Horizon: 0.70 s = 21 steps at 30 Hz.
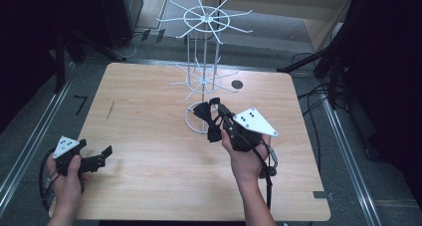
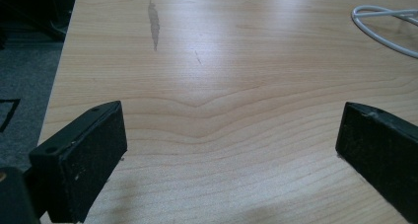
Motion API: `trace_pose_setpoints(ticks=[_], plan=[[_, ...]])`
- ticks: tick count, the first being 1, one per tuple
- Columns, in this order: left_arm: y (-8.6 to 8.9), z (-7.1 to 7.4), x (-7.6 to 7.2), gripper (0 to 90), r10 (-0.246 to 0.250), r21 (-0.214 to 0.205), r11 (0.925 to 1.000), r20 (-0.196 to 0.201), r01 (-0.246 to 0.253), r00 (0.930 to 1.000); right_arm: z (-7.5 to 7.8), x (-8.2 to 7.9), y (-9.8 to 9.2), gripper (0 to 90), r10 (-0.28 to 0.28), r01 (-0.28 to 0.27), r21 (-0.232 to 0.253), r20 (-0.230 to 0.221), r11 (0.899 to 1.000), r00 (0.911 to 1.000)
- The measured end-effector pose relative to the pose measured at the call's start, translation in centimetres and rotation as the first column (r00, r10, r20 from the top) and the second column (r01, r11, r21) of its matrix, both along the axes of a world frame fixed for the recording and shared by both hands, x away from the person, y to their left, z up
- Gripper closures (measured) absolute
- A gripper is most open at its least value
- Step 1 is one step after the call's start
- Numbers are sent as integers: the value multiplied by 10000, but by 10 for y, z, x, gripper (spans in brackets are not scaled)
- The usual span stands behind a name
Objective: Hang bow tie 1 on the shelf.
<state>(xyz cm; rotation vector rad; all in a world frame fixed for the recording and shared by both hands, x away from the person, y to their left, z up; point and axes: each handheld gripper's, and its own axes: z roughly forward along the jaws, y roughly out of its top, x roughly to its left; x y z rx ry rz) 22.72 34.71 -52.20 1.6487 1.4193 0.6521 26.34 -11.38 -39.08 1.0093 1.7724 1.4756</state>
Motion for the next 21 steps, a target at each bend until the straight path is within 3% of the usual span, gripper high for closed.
trace_pose_setpoints(ticks=[21], plan=[[0,0,0,0,-8,-13,10000,10,8,10000,-15,26,1,900,14,1,277,-550,9996,9985]])
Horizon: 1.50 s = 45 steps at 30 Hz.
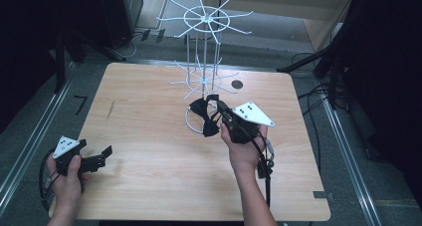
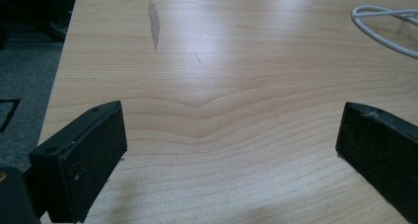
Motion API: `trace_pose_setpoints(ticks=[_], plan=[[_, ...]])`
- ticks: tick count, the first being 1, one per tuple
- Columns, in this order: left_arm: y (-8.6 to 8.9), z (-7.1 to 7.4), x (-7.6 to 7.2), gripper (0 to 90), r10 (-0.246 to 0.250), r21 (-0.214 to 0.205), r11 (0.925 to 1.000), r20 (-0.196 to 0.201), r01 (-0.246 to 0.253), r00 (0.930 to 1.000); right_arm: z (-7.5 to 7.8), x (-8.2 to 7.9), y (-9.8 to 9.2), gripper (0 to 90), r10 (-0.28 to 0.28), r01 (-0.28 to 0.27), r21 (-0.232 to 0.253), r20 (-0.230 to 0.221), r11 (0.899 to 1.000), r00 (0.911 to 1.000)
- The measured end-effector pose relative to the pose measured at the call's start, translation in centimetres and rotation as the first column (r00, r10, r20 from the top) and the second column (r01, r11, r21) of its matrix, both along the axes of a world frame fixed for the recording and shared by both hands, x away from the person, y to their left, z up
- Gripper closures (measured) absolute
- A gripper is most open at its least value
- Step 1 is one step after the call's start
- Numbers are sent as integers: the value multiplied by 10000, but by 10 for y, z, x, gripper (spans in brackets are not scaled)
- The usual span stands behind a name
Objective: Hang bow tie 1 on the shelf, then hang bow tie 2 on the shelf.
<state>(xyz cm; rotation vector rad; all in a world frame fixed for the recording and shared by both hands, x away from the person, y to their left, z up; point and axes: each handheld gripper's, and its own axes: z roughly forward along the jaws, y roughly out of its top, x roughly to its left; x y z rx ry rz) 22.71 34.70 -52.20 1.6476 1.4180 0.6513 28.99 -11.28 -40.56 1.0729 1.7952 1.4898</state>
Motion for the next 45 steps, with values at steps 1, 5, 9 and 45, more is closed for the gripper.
trace_pose_setpoints(ticks=[1,5,9,45], plan=[[0,0,0,0,12,0,10000,-2,-12,10000,-1,1,1,900,-3,3,15,-16,10000,10000],[0,0,0,0,10,-9,10000,5,-10,10000,-3,5,3,900,0,1,13,-20,10000,10000],[0,0,0,0,17,3,10000,10,-17,10000,-5,8,6,900,-1,1,-22,-85,10000,10000],[0,0,0,0,-11,-10,10000,2,11,10000,-15,1,-15,459,218,-216,92,-257,9997,9994]])
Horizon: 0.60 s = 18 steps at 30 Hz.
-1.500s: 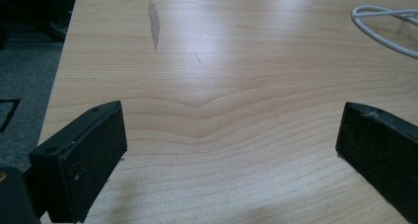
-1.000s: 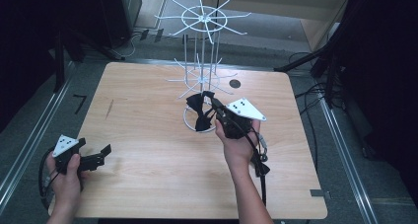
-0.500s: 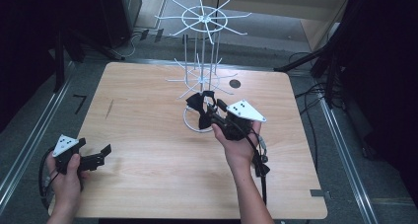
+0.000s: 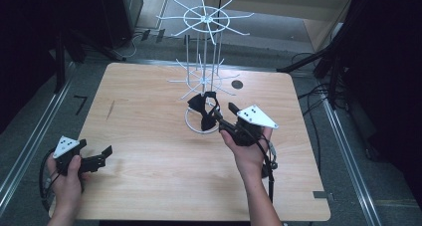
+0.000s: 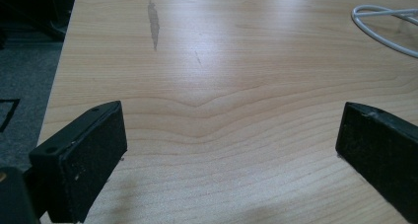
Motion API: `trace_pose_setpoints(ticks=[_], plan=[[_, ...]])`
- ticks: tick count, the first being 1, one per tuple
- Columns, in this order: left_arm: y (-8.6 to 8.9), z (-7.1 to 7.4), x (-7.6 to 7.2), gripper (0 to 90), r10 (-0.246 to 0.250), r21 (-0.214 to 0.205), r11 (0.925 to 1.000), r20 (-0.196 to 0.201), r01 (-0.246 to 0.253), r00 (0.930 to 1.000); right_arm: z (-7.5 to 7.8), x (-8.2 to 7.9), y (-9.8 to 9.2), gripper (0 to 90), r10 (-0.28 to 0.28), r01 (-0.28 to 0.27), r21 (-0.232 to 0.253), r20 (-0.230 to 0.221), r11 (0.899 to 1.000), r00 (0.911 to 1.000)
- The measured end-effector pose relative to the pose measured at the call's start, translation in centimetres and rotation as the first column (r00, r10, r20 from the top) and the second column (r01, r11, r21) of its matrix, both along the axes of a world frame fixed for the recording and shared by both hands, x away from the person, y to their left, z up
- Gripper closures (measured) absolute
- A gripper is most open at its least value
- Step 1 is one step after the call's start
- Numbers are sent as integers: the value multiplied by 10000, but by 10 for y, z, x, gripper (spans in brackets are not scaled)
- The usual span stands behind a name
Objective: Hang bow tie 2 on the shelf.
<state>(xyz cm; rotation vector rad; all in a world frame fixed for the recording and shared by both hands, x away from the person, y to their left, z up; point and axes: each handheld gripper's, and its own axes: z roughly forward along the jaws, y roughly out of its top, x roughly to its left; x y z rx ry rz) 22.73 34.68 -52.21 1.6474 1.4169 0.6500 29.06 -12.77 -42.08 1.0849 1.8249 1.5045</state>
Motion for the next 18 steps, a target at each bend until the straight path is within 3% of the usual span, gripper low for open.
trace_pose_setpoints(ticks=[18], plan=[[0,0,0,0,14,0,10000,1,-14,10000,-15,-7,-31,444,-264,262,-177,-103,9995,9996]])
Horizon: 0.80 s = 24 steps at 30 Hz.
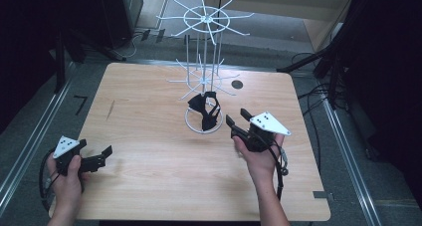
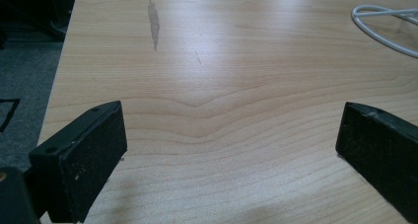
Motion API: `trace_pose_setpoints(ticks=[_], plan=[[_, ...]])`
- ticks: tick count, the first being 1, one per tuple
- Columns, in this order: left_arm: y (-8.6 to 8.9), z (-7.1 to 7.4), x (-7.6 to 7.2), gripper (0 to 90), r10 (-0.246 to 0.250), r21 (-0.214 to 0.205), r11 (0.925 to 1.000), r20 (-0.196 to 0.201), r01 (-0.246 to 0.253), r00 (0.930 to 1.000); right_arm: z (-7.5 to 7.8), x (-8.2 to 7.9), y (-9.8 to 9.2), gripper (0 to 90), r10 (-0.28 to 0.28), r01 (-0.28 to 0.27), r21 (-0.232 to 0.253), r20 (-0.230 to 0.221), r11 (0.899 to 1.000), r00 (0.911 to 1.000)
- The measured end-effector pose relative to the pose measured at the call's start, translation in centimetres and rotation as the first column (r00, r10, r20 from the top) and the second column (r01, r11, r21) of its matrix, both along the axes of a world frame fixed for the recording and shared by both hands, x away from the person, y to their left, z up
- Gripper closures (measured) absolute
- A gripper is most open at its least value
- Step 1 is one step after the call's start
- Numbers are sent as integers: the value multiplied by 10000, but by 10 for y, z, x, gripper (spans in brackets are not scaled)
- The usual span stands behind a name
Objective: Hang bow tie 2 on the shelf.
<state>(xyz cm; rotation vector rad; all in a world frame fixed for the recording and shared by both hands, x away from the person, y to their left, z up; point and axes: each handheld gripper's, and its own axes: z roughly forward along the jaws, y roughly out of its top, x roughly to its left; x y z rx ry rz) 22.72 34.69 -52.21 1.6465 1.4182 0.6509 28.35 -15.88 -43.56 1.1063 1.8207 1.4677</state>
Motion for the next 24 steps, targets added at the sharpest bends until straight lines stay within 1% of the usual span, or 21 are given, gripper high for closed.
trace_pose_setpoints(ticks=[7,11,14,15,17,18,21,22,24], plan=[[0,0,0,0,-6,-5,10000,-1,6,10000,-10,-2,-12,445,-209,208,-45,-235,9998,9995],[0,0,0,0,5,9,10000,0,-5,10000,-19,-1,-21,448,-420,415,-130,-433,9991,9982],[0,0,0,0,-2,28,10000,-2,2,10000,-22,-1,-24,449,-506,500,-153,-474,9986,9976],[0,0,0,0,-1,22,10000,-2,1,10000,-27,-1,-27,451,-596,586,-180,-607,9981,9964],[0,0,0,0,0,23,10000,0,0,10000,-32,0,-31,454,-648,633,-236,-692,9977,9955],[0,0,0,0,-4,27,10000,2,4,10000,-34,0,-32,456,-696,676,-273,-813,9973,9943],[0,0,0,0,2,28,10000,13,-2,10000,-42,1,-35,459,-760,727,-365,-985,9967,9922],[0,0,0,0,2,28,10000,13,-2,10000,-42,1,-35,459,-760,727,-365,-985,9967,9922],[0,0,0,0,-3,28,10000,1,3,10000,-50,2,-39,469,-877,831,-430,-1201,9956,9889]])
